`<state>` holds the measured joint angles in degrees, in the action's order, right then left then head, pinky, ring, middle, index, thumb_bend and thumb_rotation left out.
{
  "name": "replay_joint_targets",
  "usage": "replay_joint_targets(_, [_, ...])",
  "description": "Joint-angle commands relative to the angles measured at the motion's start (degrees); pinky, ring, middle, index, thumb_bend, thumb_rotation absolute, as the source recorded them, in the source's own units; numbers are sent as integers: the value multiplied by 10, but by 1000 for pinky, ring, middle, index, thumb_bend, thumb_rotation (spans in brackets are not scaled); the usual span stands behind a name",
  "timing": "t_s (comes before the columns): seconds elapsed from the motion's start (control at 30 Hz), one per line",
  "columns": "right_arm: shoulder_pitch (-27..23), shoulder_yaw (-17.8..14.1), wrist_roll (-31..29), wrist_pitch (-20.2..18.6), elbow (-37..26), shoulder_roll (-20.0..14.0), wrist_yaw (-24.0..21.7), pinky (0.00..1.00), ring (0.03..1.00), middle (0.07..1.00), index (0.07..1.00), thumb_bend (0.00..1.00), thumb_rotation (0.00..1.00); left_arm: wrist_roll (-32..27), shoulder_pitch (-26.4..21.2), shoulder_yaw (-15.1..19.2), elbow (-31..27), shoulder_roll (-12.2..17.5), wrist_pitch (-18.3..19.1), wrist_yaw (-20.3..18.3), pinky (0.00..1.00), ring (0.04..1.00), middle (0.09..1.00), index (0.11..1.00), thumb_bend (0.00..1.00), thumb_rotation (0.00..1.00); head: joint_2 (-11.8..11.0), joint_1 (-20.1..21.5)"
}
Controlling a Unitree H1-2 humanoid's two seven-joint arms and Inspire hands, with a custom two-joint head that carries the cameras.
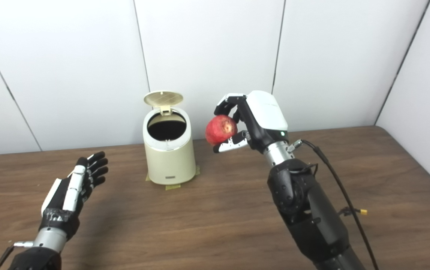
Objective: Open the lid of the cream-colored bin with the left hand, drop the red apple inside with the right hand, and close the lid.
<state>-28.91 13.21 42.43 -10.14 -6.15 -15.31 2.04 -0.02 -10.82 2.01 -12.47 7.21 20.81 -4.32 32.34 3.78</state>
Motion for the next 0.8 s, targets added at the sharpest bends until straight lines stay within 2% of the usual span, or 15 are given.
replay_joint_targets(0.0, [-38,-3,3,19,-6,9,13,325,391,509,517,495,0,6,-12,-3,-12,4,-18,1,906,885,897,906,611,1000,-1,-8])
replay_joint_targets(0.13, [-53,-3,-4,29,8,37,19,344,391,506,510,497,0,3,-9,-4,-19,3,-8,0,961,911,912,927,606,1000,-4,-16])
replay_joint_targets(0.2, [-61,-4,-12,49,21,49,34,338,389,505,514,496,0,6,-7,-6,-21,3,-8,1,983,915,913,929,600,1000,-5,-23])
replay_joint_targets(0.4, [-84,-5,-5,80,59,68,67,332,393,513,504,496,0,9,-6,-11,-19,5,-11,-1,975,914,912,916,583,1000,-6,-32])
replay_joint_targets(0.57, [-108,-2,-11,85,94,80,70,327,403,512,500,497,0,8,-4,-14,-29,3,5,-1,1000,929,917,914,608,1000,-7,-40])
replay_joint_targets(0.77, [-137,1,-16,101,139,92,81,340,403,512,502,498,0,3,-4,-11,-28,4,2,-2,1000,933,920,920,613,1000,-6,-43])
